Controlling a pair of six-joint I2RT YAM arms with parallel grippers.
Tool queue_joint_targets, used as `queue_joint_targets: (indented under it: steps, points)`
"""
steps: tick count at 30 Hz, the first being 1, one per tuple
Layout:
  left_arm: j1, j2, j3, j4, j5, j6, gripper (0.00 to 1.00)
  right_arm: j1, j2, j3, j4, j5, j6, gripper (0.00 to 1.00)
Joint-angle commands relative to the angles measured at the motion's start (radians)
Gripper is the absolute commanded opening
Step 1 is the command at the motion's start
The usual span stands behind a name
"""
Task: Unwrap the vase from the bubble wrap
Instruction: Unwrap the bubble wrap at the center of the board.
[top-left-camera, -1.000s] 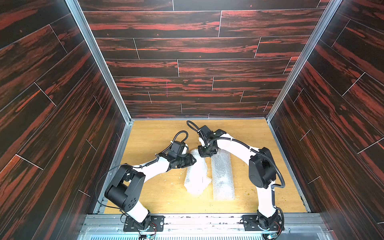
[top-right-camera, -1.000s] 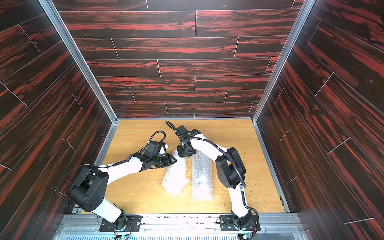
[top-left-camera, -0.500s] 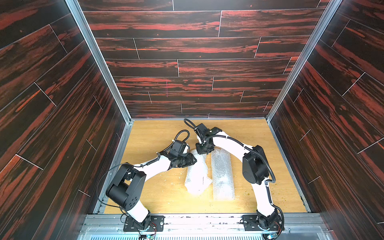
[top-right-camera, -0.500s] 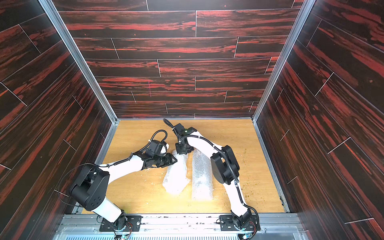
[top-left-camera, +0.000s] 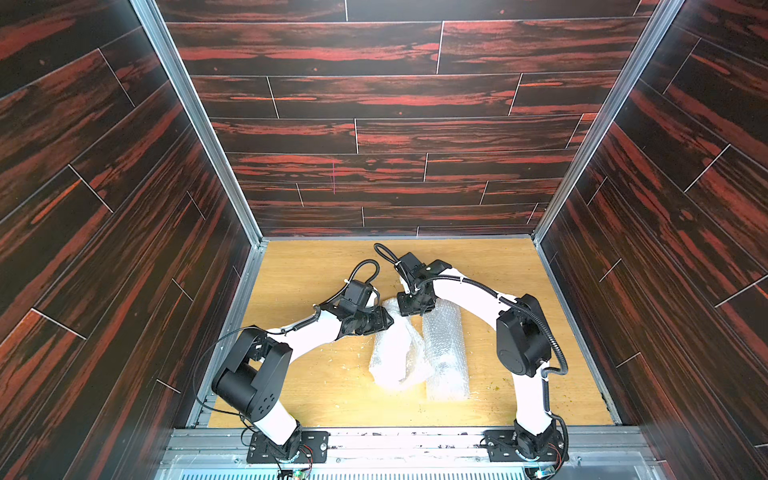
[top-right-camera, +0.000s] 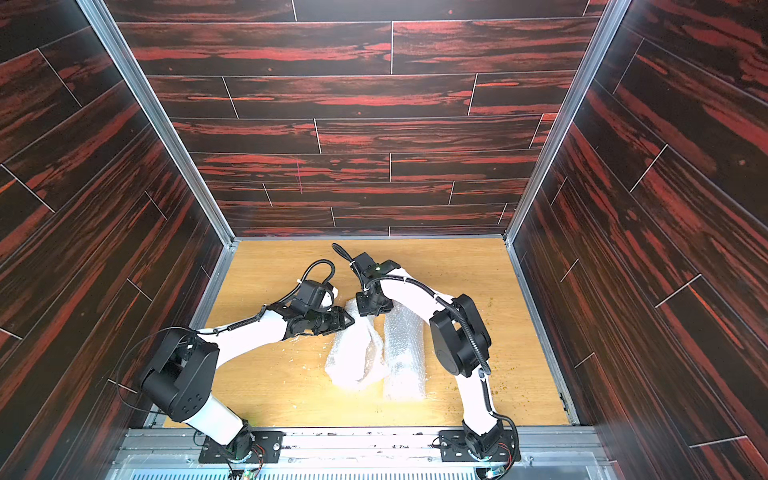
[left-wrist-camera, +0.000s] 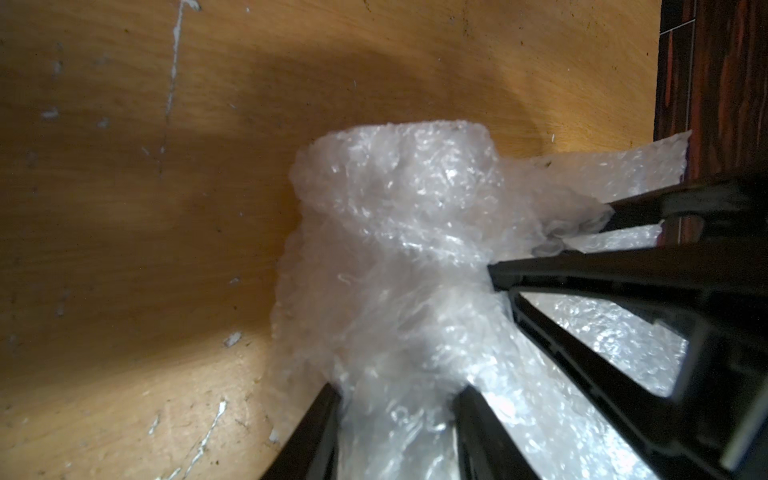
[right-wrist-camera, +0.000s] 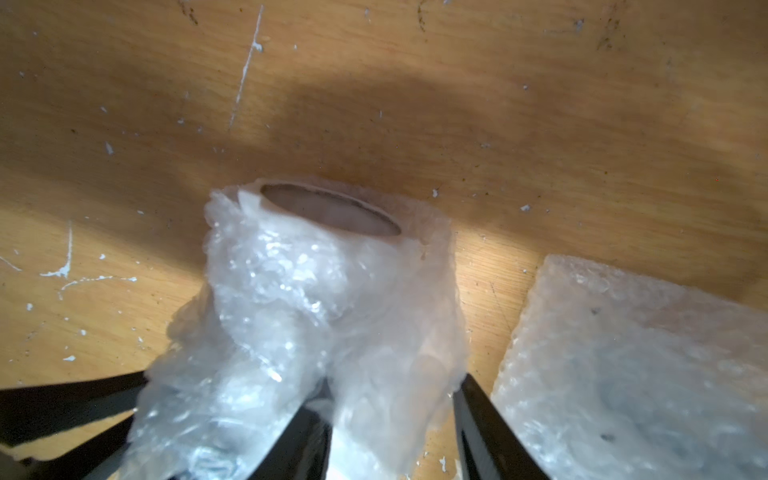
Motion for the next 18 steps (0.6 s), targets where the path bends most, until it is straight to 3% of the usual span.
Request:
queue_joint_targets:
  steps: [1, 10, 18]
  points:
    - [-0.012, 0.087, -0.07, -0.21, -0.096, 0.015, 0.44, 0.014, -0.073, -0.028, -0.035, -0.043, 0.011, 0.51]
    - [-0.012, 0.087, -0.073, -0.209, -0.092, 0.017, 0.44, 0.02, -0.119, -0.006, -0.083, -0.005, 0.024, 0.56]
    - [-0.011, 0.085, -0.069, -0.214, -0.094, 0.02, 0.44, 0.042, -0.138, -0.083, -0.054, -0.024, 0.037, 0.56]
